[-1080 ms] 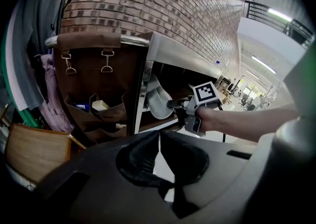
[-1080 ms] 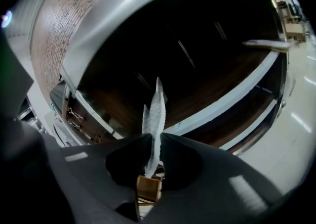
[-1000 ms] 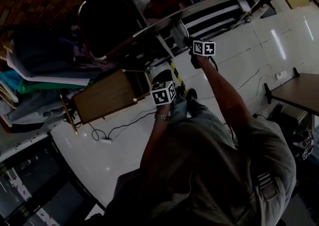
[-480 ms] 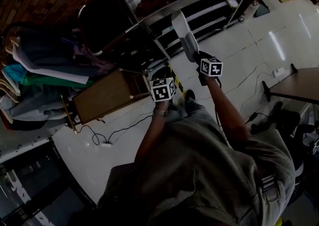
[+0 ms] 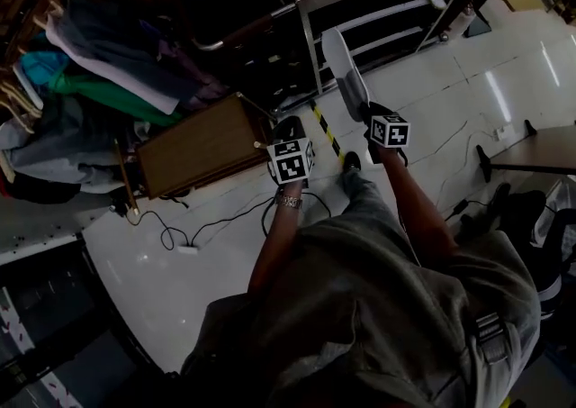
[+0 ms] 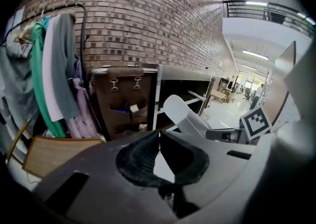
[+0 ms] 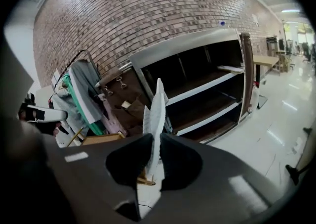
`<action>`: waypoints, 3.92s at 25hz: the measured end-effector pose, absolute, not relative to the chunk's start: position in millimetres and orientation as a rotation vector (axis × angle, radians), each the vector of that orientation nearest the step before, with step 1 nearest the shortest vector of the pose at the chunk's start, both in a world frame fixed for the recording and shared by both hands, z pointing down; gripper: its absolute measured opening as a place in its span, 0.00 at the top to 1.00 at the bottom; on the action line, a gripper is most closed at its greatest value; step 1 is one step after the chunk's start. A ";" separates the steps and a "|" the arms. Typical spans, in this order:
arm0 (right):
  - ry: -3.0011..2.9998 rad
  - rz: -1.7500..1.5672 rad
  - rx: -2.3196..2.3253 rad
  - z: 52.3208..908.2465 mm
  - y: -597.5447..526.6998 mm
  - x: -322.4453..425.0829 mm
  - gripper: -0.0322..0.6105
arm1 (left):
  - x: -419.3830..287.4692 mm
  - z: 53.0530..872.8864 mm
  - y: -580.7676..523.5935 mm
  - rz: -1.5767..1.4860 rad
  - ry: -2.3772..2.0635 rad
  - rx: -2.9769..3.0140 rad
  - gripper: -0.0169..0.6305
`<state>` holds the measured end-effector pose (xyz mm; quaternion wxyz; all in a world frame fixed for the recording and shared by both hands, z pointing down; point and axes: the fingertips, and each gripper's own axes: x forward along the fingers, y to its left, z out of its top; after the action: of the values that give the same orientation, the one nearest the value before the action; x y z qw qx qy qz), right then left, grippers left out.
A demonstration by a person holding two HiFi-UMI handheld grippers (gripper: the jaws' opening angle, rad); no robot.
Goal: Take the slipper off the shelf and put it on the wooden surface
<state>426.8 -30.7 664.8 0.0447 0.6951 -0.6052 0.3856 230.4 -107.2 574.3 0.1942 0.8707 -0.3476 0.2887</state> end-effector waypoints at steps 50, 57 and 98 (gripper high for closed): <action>-2.011 1.981 1.523 1071.9 -273.9 -468.2 0.85 | -595.5 855.0 17.9 0.590 -1.866 1.485 0.95; -1.825 2.155 1.443 1068.7 -269.2 -462.0 0.25 | -580.0 824.3 15.7 0.593 -1.834 1.506 0.95; -2.146 0.930 1.440 543.1 -16.2 -457.8 0.95 | -500.7 561.3 -18.7 0.666 -1.281 2.149 0.95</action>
<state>-457.8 -16.2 543.1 0.1962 0.5140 -0.7661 0.3321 -500.7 -18.7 561.3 0.2729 0.7984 -0.4762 0.2476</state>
